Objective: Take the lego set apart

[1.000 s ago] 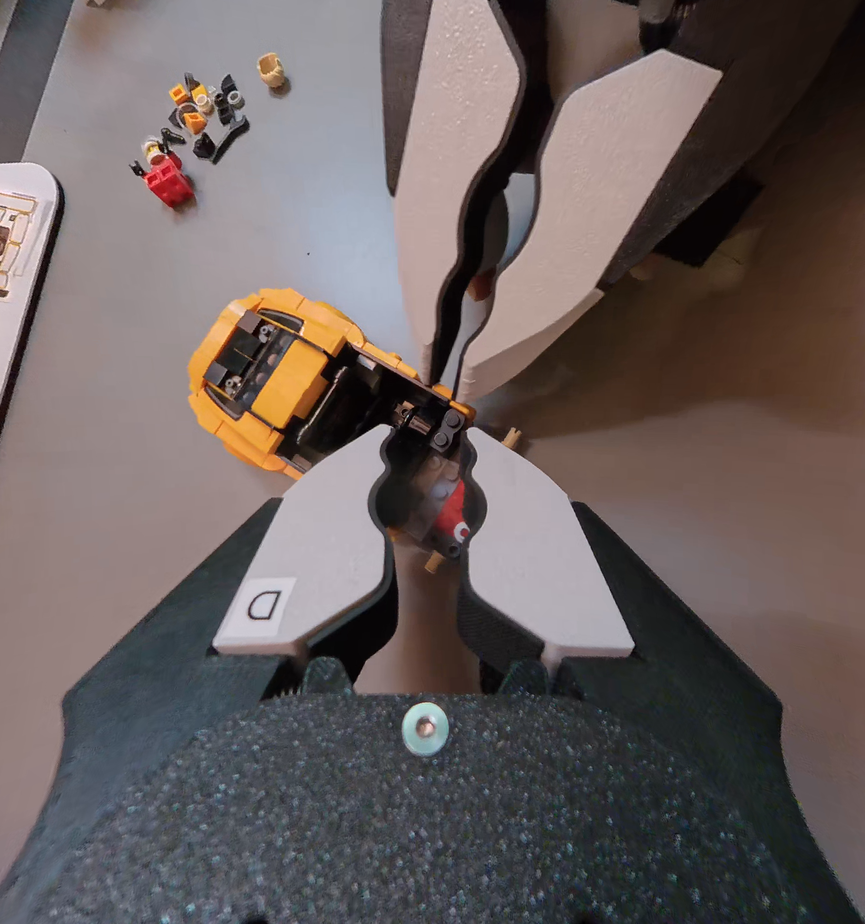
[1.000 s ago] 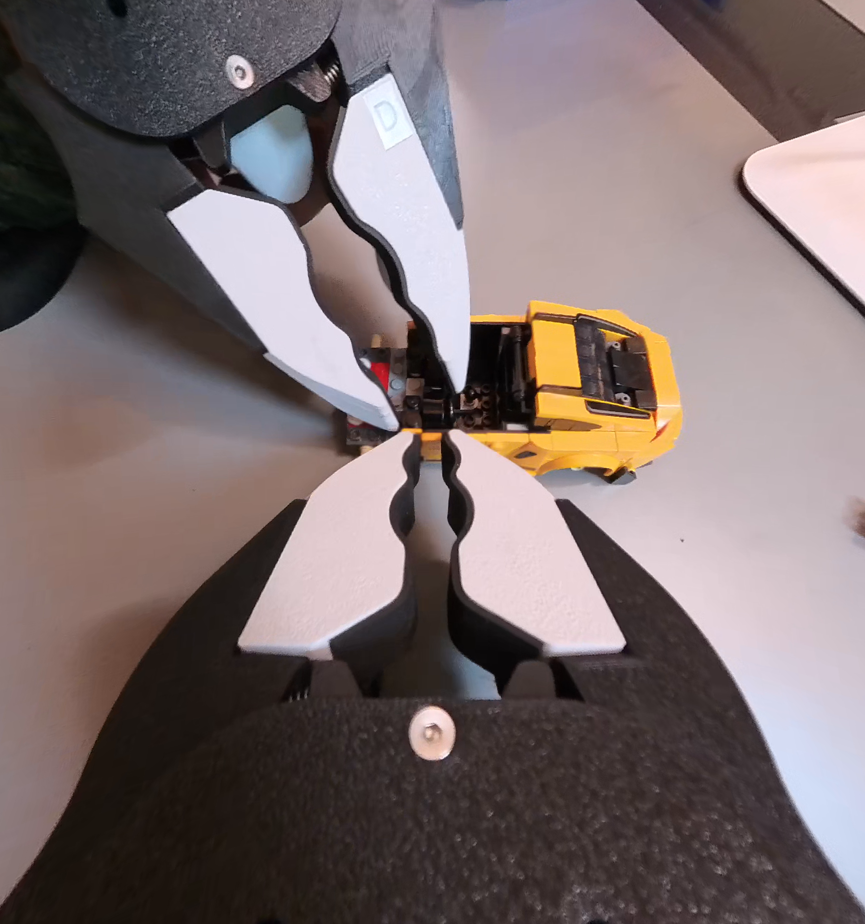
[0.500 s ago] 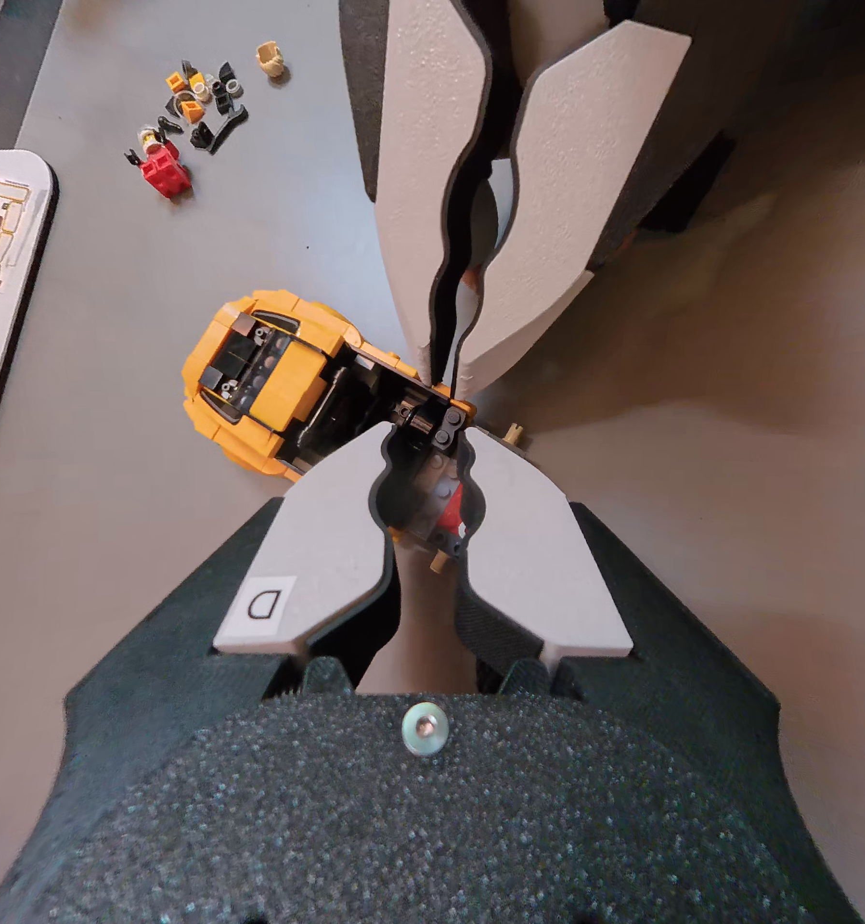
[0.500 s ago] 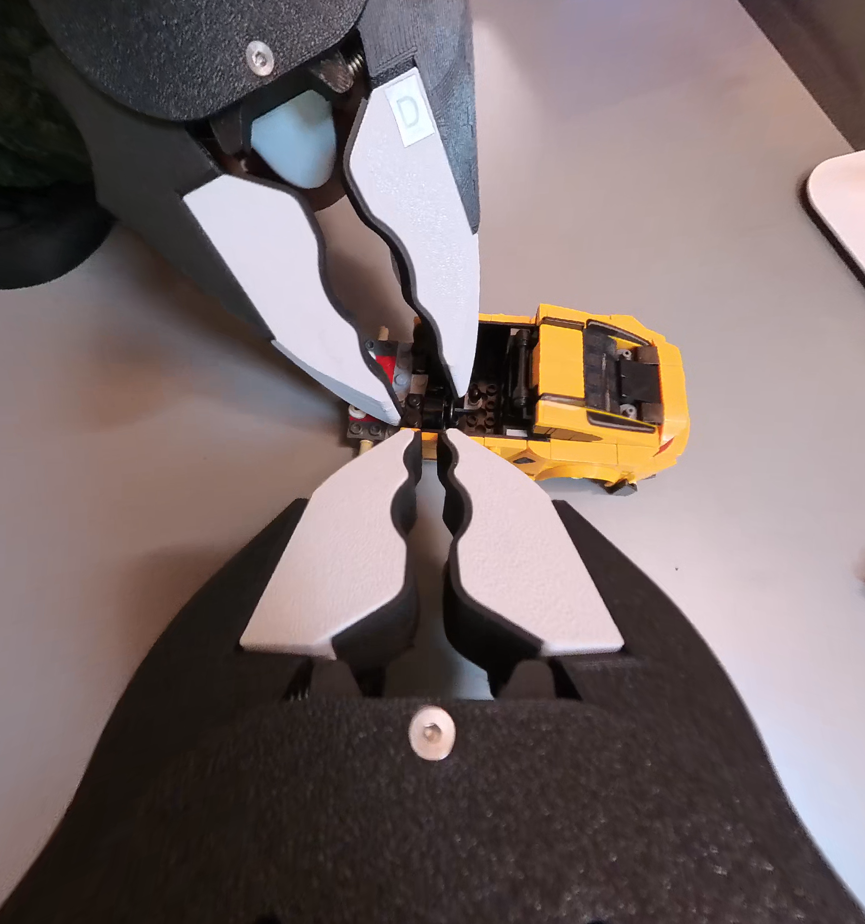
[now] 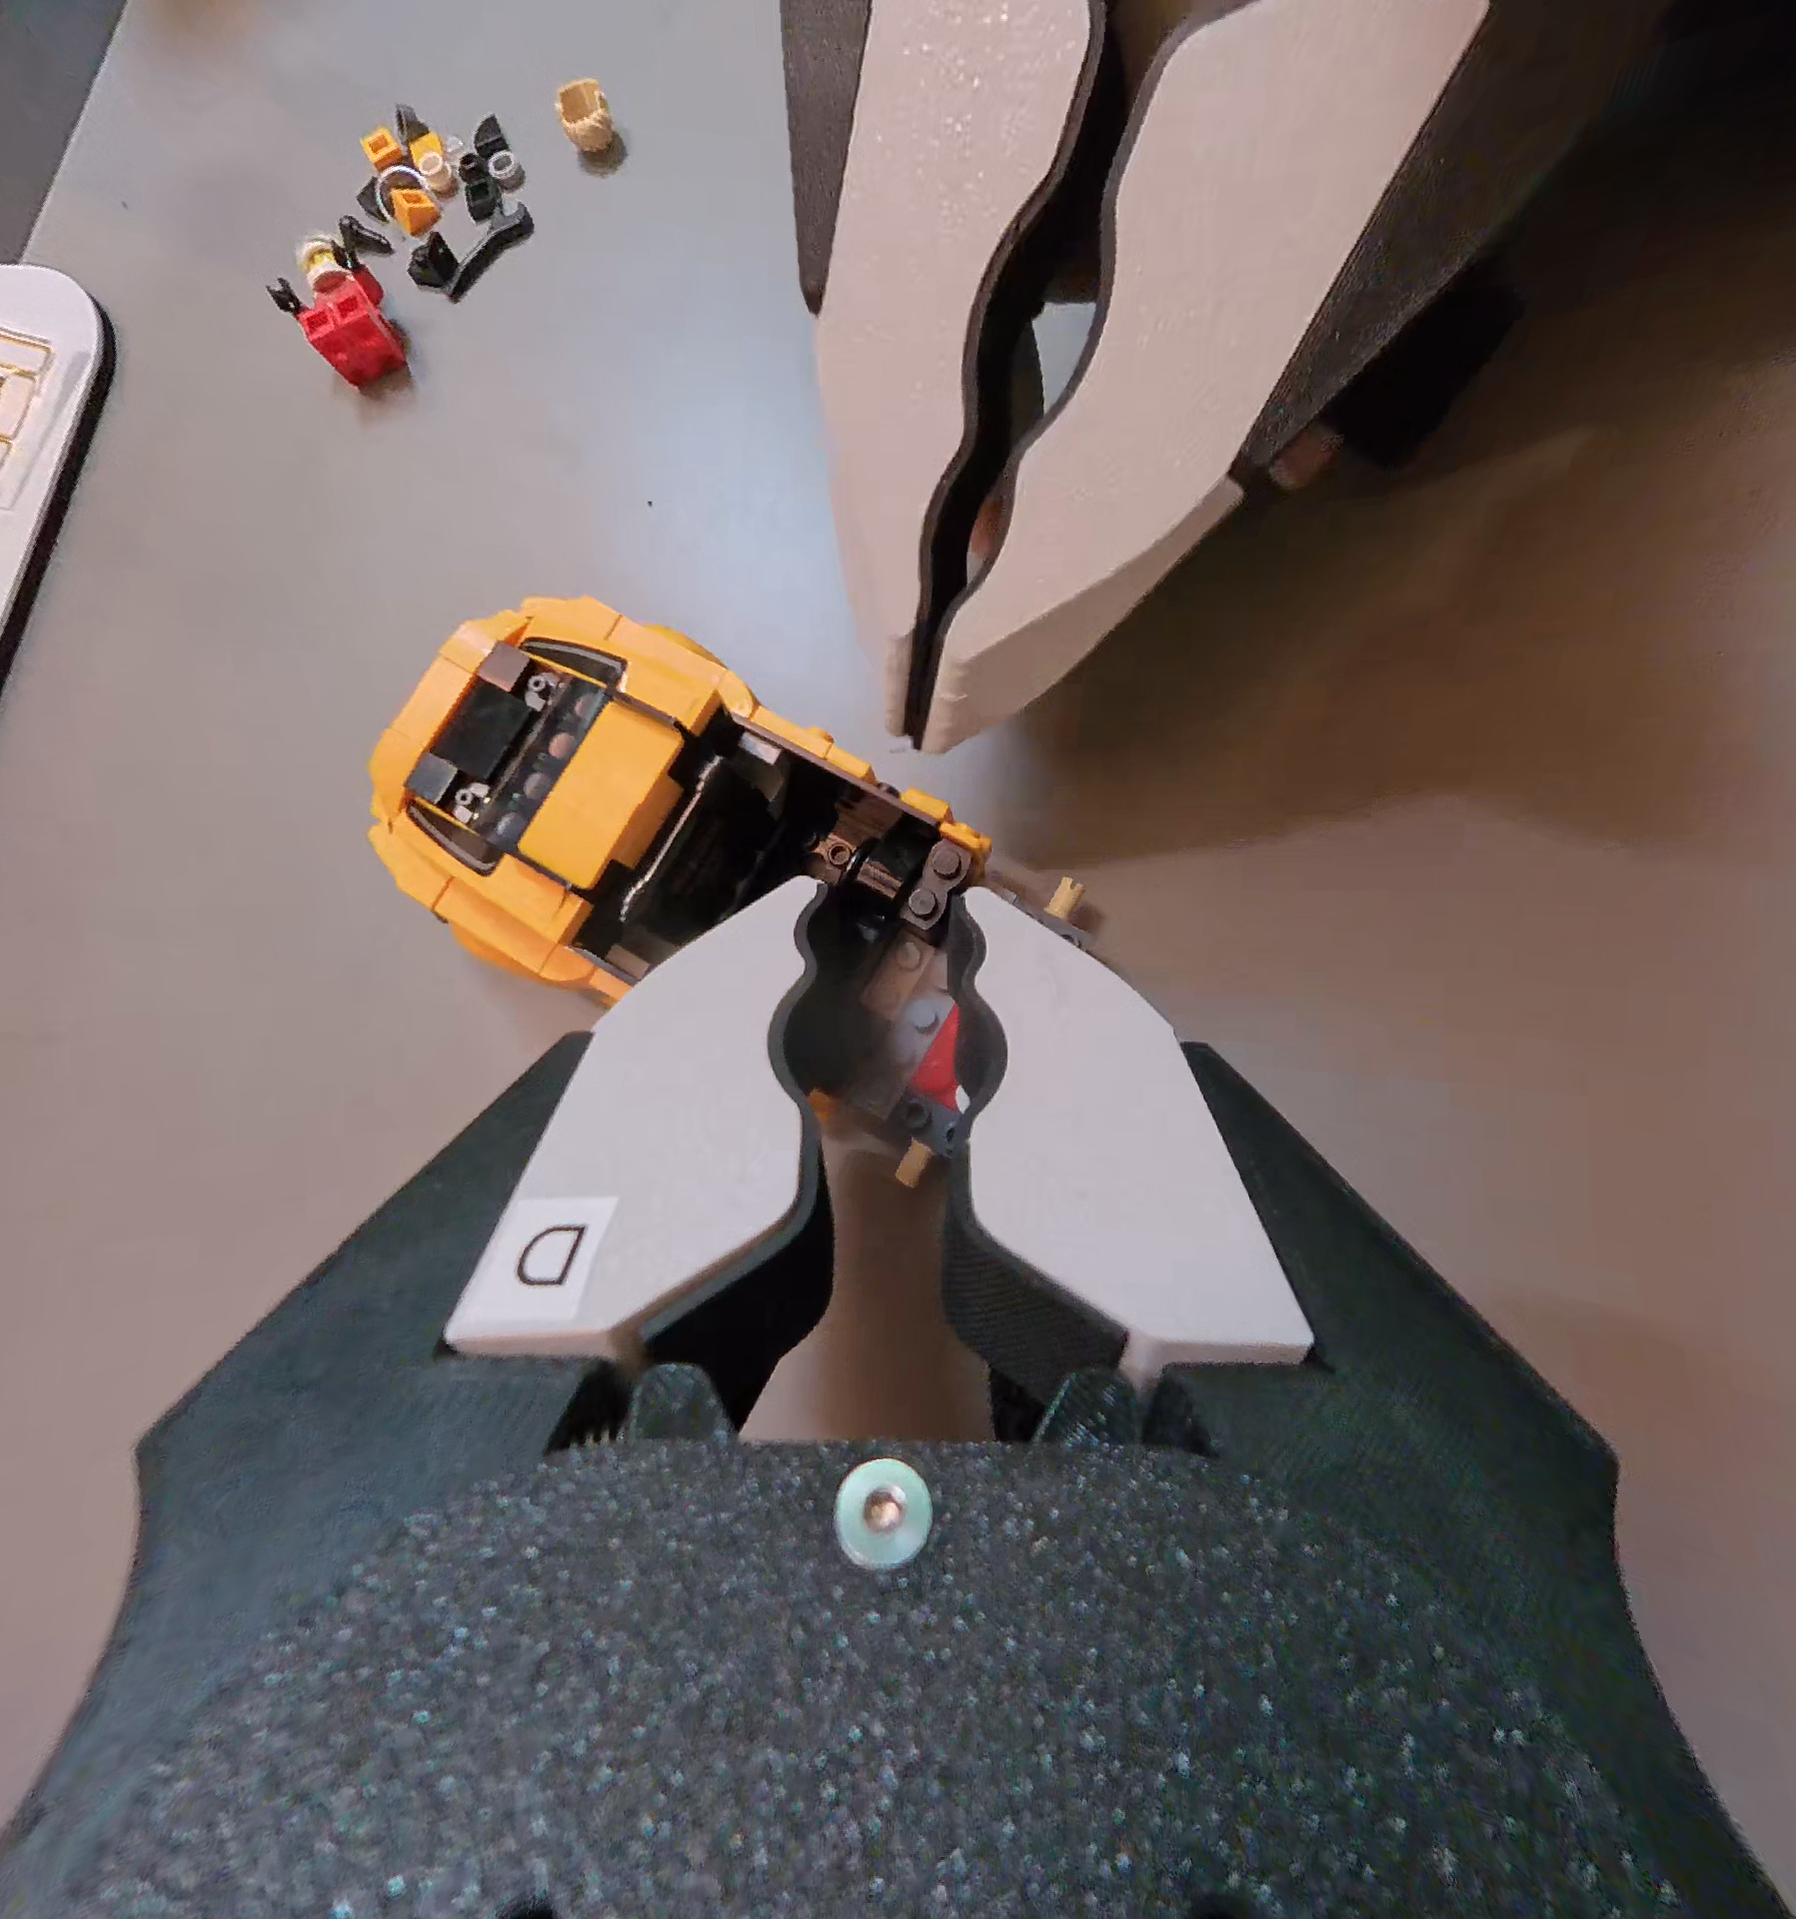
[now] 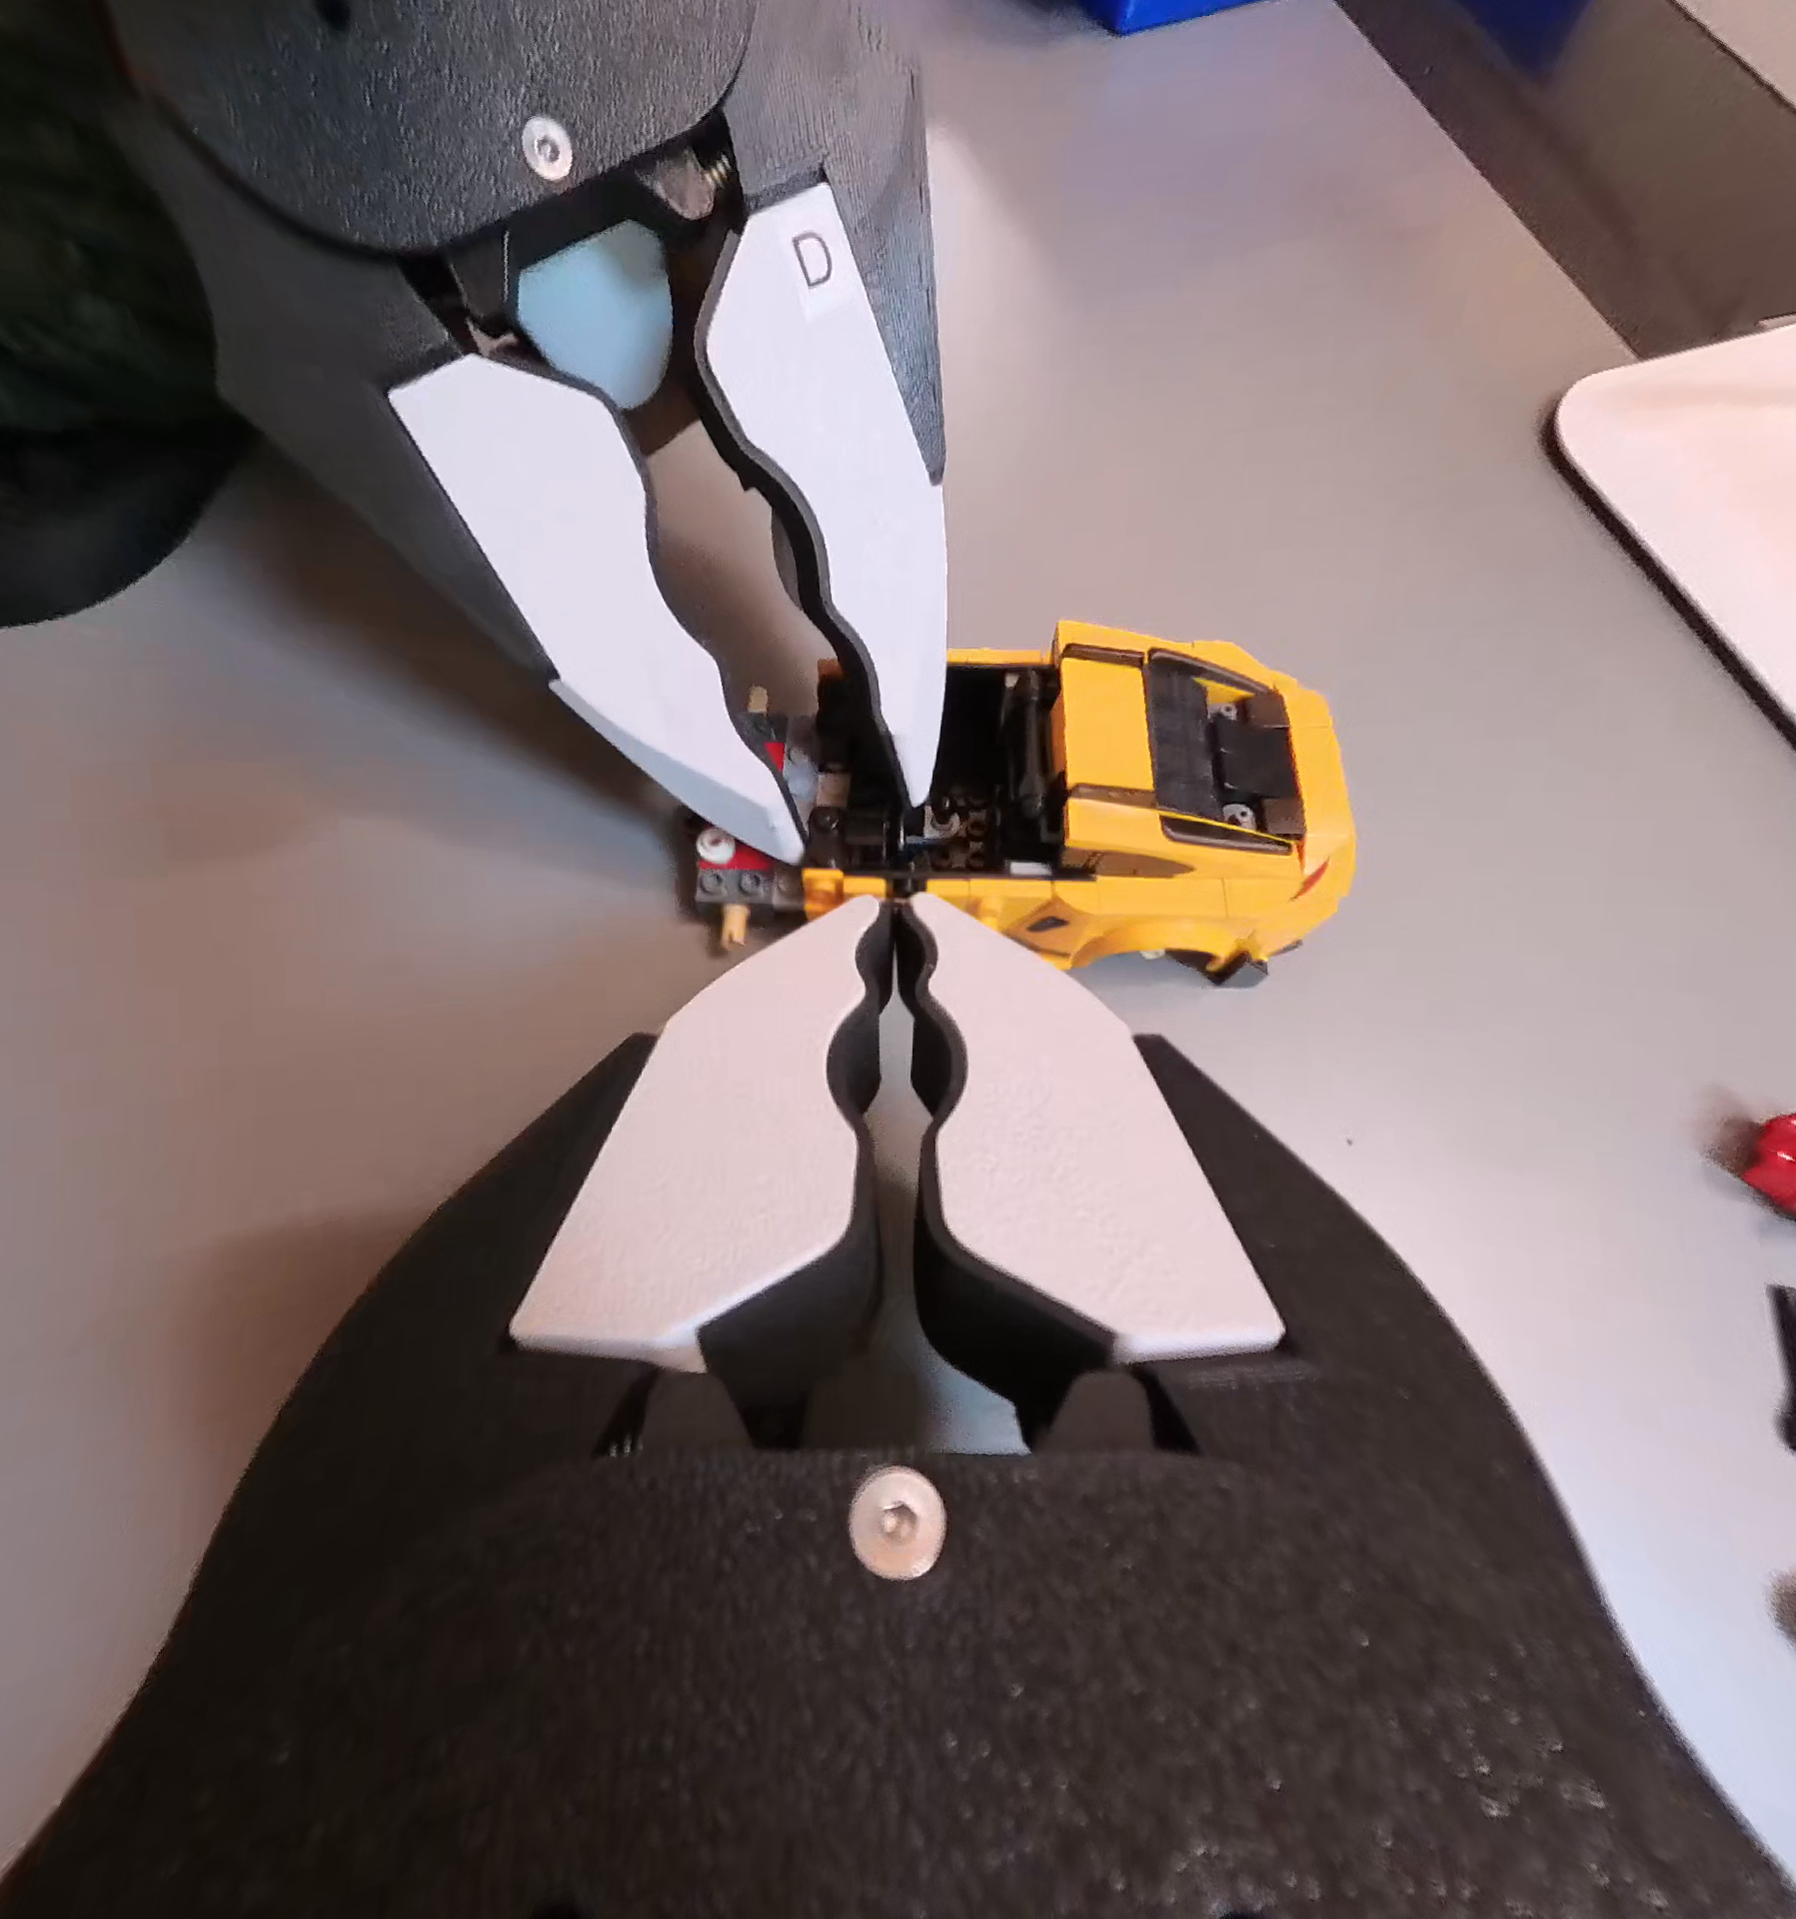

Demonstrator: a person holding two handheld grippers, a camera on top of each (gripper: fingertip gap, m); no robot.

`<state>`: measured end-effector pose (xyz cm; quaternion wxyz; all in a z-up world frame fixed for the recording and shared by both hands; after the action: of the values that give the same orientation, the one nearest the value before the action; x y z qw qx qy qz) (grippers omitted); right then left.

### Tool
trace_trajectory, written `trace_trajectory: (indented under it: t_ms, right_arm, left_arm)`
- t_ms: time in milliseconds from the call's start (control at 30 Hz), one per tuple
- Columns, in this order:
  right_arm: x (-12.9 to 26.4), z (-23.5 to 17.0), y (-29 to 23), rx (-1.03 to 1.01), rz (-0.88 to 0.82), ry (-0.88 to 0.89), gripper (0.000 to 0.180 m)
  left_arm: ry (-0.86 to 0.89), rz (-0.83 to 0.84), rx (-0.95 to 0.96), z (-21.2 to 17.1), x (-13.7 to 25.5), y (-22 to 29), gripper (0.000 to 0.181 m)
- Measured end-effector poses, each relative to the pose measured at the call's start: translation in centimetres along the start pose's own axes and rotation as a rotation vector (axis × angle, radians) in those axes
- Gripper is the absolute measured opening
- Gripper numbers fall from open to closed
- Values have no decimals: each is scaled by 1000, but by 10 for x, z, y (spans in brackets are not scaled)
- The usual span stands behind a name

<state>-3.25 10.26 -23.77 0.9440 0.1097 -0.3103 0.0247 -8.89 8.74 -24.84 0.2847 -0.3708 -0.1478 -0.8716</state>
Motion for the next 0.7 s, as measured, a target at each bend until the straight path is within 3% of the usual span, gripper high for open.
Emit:
trace_trajectory:
  t_ms: [400, 700]
  right_arm:
    - [5, -10, -8, -450, 156, -26, 13]
    - [7, -15, -12, -798, 247, 48, 9]
  left_arm:
    - [-27, 49, 27, 6, -5, 14, 21]
    - [2, 33, 117, 8, -8, 24, 20]
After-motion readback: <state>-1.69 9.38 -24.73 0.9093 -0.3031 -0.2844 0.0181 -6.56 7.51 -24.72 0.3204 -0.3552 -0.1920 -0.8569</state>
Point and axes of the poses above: each gripper's, where its closed fingertips meet, x back along the fingers, z out of its top, y = z × x across the jaws, the point moved 3 cm from there along x, back along the fingers, and after that the axes turned 13 degrees about x, right-handed, at the moved point
